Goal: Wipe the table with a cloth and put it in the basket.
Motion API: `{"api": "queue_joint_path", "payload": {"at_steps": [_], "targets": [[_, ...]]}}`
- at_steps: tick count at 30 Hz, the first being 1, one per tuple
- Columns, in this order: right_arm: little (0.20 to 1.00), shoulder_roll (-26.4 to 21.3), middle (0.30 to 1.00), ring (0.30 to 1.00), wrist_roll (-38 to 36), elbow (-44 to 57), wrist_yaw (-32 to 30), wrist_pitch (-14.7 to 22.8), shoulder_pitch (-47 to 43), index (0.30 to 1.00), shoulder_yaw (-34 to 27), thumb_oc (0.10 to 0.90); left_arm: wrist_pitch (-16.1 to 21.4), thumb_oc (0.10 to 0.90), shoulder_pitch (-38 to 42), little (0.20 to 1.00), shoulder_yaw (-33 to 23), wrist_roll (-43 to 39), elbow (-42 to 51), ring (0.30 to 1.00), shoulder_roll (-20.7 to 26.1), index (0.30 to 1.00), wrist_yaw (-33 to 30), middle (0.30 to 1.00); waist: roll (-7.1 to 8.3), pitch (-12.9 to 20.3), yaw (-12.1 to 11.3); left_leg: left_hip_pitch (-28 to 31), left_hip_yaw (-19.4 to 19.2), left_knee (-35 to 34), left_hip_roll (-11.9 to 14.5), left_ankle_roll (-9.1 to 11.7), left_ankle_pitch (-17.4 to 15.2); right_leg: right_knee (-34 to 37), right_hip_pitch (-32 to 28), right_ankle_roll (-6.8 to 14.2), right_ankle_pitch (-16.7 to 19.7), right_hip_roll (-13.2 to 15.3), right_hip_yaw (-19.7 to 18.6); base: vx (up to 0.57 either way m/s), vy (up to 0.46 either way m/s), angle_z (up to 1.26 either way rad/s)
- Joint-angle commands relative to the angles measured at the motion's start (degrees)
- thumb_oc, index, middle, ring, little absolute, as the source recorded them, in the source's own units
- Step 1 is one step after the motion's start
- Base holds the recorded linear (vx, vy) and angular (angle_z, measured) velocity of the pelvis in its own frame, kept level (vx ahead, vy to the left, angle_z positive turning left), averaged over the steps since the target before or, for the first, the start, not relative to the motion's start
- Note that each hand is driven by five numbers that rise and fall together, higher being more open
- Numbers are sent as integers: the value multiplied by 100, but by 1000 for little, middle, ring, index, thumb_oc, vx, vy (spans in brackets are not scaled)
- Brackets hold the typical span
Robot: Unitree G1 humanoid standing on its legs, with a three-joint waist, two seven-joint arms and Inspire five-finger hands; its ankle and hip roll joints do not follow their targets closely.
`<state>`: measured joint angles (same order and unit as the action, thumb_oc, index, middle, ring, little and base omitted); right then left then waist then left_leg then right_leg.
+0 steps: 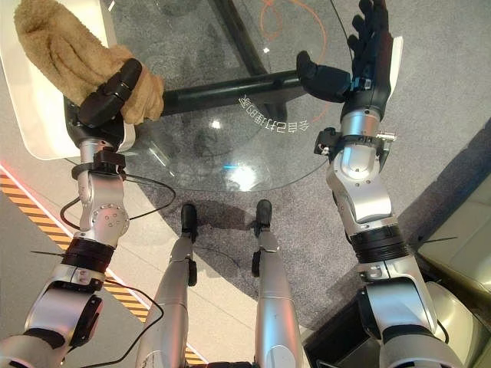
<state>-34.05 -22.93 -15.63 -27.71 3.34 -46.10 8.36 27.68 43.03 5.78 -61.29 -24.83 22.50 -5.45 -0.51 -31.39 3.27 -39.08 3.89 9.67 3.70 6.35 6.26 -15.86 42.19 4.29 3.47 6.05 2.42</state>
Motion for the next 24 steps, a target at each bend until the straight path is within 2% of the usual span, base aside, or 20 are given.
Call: {"api": "queue_joint_path", "payload": {"at_steps": [1,13,20,24], "targets": [[900,-473,900,900,-180,111,-288,771,-121,900,-618,800,958,100,838,200,-422,19,271,300,649,300,237,300,54,160,-55,91,-555,-19,-255,-282,-143,-129,-275,-31,-384,-298,249,0,0,0],[900,-691,900,900,-703,-1390,-236,1139,214,900,-533,800,1197,100,862,200,-609,-162,-321,300,1197,300,-151,300,0,160,-76,-28,-534,161,-227,-239,-267,-311,-171,-52,-576,-263,278,3,1,0],[900,-725,900,900,-969,-2002,-119,1394,386,900,-509,800,1297,100,935,200,-654,86,-563,300,1428,300,-606,300,2,160,-75,-119,-519,199,-212,-236,-245,-336,-90,-76,-565,-284,282,0,0,0],[900,-758,900,900,-1157,-2403,-23,1472,427,900,-424,800,1235,100,1051,200,-615,382,-855,300,1634,300,-1189,300,17,160,-70,-186,-499,296,-204,-224,-273,-396,-41,-89,-600,-294,278,0,0,0]]}}
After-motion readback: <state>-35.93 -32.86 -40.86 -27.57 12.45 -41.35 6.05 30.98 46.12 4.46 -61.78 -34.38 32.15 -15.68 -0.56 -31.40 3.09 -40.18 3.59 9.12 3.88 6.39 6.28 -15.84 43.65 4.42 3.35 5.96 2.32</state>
